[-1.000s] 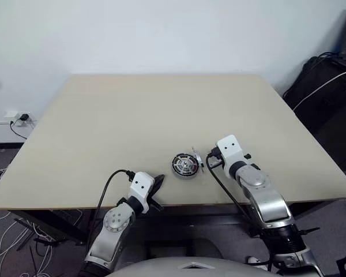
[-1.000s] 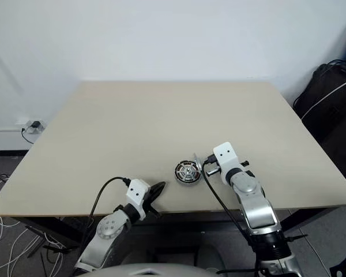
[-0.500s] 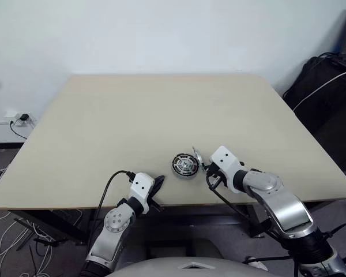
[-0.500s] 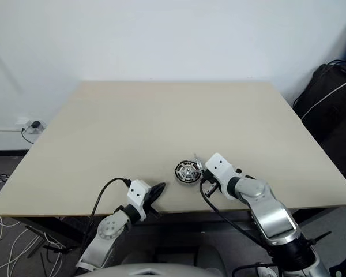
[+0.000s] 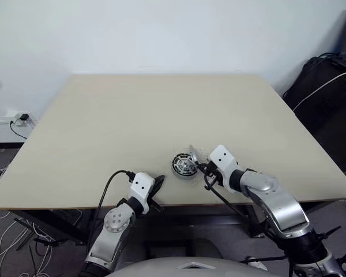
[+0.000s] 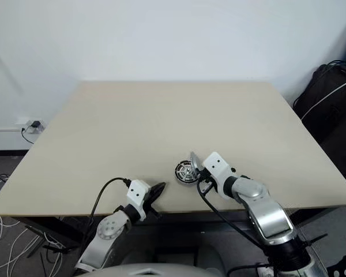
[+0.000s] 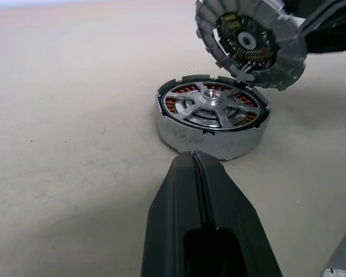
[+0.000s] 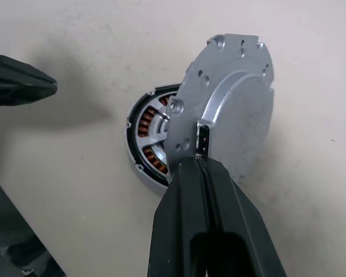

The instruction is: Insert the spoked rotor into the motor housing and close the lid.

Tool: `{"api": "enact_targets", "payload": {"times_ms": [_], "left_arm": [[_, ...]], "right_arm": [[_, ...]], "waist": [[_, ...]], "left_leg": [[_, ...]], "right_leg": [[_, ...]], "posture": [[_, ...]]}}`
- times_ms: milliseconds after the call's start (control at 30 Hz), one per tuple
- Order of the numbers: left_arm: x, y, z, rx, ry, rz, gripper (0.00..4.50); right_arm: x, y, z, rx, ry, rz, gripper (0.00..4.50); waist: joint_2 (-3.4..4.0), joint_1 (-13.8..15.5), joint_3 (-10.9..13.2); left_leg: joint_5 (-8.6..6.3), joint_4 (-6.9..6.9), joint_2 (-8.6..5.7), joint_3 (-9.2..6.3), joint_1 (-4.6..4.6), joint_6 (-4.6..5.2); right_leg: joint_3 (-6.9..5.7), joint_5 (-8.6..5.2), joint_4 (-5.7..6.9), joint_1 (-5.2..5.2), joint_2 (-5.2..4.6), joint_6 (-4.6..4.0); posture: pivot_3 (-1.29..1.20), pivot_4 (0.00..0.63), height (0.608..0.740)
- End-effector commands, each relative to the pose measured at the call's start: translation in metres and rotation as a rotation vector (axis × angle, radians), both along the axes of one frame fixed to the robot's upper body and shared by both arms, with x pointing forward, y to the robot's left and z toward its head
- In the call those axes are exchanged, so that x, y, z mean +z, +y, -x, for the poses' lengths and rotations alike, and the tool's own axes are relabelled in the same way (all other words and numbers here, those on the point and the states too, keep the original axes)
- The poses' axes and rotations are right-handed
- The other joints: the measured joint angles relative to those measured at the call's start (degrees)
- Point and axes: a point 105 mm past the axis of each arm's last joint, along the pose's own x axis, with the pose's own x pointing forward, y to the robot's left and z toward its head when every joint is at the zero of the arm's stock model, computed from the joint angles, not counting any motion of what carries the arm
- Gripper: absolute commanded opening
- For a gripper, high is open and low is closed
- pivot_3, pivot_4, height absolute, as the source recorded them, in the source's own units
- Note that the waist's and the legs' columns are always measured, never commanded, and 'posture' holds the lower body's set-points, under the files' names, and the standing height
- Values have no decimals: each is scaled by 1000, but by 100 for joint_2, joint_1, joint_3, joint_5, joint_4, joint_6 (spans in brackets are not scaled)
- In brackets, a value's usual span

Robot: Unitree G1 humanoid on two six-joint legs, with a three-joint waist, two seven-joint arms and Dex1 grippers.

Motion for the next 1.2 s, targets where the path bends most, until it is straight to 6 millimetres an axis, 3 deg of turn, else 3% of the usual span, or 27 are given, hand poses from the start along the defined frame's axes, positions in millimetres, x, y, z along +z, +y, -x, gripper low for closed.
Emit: {"api": "enact_targets", "payload": {"times_ms": [33,300,600,933,1067,1200], "left_arm": [[17,-4,-3,-12,-58,15,0],[18,-2,-4,0,-57,15,0],[15,-1,-5,12,-55,15,0],[12,0,-5,19,-53,18,0],[10,0,-5,17,-51,18,0],[6,2,-4,20,-46,16,0]], "right_arm": [[10,5,-9,4,-56,-18,38],[6,24,-16,35,-46,-47,38],[-14,47,-13,103,29,-61,38],[-28,53,-7,125,82,-61,38],[-17,56,-9,141,18,-115,38],[14,59,-5,211,-109,-219,38]], "waist": [[0,-4,0],[1,-6,0],[1,-7,-1],[2,-7,-1],[2,-7,-1],[2,-2,-1]], "left_leg": [[0,0,0,0,0,0],[0,0,1,1,0,0],[0,0,0,0,0,0],[0,1,1,-1,0,0],[0,1,0,0,0,0],[0,0,-1,-1,-1,0]], "right_leg": [[0,1,0,0,0,-1],[0,6,1,-1,1,-10],[0,7,1,0,1,-11],[0,7,1,0,1,-11],[0,8,2,0,1,-11],[0,7,0,0,1,-10]], "posture": [[0,0,740],[0,0,740],[0,0,740],[0,0,740],[0,0,740],[0,0,740]]}}
